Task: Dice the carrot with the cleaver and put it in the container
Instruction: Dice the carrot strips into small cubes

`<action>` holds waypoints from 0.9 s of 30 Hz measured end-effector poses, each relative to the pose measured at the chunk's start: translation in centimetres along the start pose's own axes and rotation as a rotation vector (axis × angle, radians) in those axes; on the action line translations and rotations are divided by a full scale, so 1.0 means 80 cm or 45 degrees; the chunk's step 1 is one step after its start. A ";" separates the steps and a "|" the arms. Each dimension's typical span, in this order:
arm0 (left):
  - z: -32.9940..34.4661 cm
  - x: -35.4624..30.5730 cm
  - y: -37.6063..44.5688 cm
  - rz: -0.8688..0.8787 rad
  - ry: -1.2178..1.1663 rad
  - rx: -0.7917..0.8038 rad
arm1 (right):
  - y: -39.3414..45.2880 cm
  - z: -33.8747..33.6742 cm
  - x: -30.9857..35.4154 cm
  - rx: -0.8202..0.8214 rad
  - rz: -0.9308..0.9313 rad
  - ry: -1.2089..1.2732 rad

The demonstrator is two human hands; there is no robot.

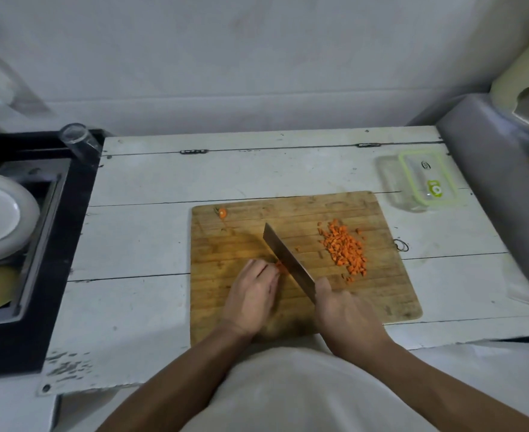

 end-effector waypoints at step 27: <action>0.006 0.005 0.005 0.000 0.009 -0.071 | 0.002 0.000 0.005 -0.043 0.041 0.112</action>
Point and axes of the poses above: each hand's wrist, its own y-axis towards the middle knuckle, its own z-axis out of the palm, x = y × z, the point moved 1 cm from there along y, towards the middle knuckle, and after that the axes turned 6 degrees about x, right-handed, at the moved point
